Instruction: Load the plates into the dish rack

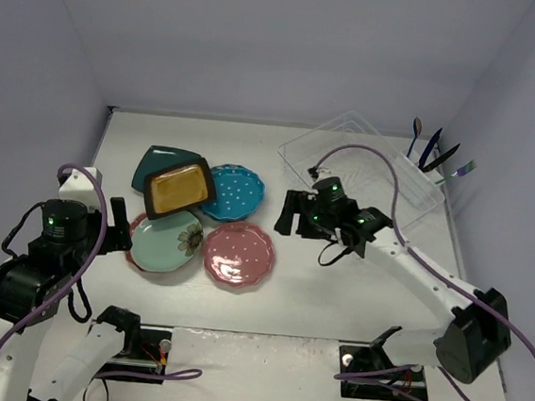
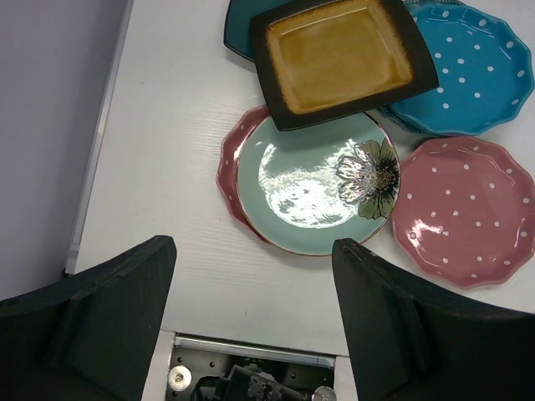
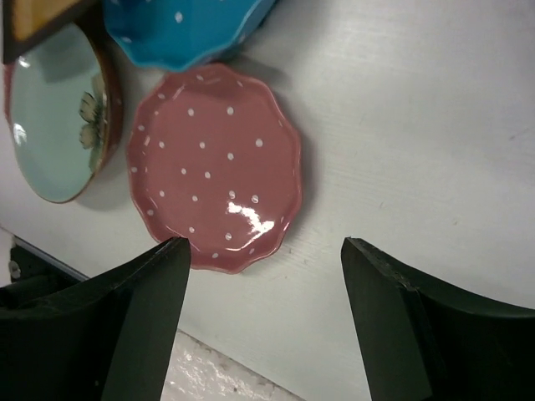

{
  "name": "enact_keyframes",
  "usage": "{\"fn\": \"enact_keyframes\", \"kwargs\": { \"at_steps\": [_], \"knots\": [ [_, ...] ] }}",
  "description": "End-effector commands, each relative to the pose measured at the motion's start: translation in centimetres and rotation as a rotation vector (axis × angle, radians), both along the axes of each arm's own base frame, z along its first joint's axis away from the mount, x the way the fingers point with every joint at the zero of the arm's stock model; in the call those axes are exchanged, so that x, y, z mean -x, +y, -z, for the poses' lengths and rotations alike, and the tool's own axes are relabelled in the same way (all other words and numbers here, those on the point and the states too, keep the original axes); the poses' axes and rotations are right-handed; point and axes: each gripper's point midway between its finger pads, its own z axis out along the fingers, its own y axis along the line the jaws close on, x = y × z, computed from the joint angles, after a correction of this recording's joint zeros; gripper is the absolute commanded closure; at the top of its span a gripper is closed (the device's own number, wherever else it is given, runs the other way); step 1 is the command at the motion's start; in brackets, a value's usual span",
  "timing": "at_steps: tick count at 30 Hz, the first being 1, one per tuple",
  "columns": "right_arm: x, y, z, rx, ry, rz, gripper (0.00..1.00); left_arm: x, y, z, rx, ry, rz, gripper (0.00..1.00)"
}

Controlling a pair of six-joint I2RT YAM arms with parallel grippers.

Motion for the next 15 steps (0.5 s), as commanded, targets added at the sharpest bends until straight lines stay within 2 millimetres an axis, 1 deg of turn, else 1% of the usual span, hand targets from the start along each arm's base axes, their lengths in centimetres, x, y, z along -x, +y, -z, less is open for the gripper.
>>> {"fn": "enact_keyframes", "kwargs": {
  "at_steps": [1, 2, 3, 4, 5, 7, 8, 10, 11, 12, 15],
  "knots": [
    [-0.4, 2.0, 2.0, 0.015, 0.023, 0.073, 0.26, -1.5, -1.0, -1.4, 0.047, -0.036, 0.009, 0.24],
    [-0.3, 2.1, 3.0, 0.034, 0.047, 0.078, 0.27, -1.6, -1.1, -1.4, 0.049, -0.037, 0.012, 0.24],
    [-0.1, 2.4, 4.9, 0.065, 0.087, 0.077, 0.28, -1.7, -1.2, -1.5, 0.056, -0.038, 0.018, 0.24],
    [-0.1, 2.7, 5.6, 0.068, 0.103, 0.081, 0.30, -1.8, -1.4, -1.5, 0.061, -0.035, 0.022, 0.24],
    [0.3, 3.1, 7.1, 0.094, 0.132, 0.068, 0.31, -1.8, -1.4, -1.4, 0.061, -0.029, 0.025, 0.24],
    [0.4, 3.7, 8.2, 0.110, 0.141, 0.056, 0.32, -1.8, -1.6, -1.3, 0.069, -0.028, 0.031, 0.24],
    [0.7, 4.0, 9.3, 0.127, 0.165, 0.050, 0.32, -1.8, -1.7, -1.1, 0.070, -0.024, 0.034, 0.24],
    [0.8, 4.3, 10.2, 0.126, 0.187, 0.048, 0.35, -1.7, -1.7, -0.9, 0.068, -0.019, 0.038, 0.24],
    [1.0, 4.3, 11.2, 0.134, 0.214, 0.053, 0.37, -1.7, -1.7, -0.8, 0.068, -0.016, 0.038, 0.24],
    [1.3, 4.4, 11.7, 0.135, 0.234, 0.055, 0.40, -1.7, -1.7, -0.8, 0.064, -0.015, 0.039, 0.24],
    [1.9, 4.4, 13.2, 0.139, 0.278, 0.061, 0.43, -1.6, -1.6, -0.7, 0.062, -0.016, 0.040, 0.24]
  ]
}}
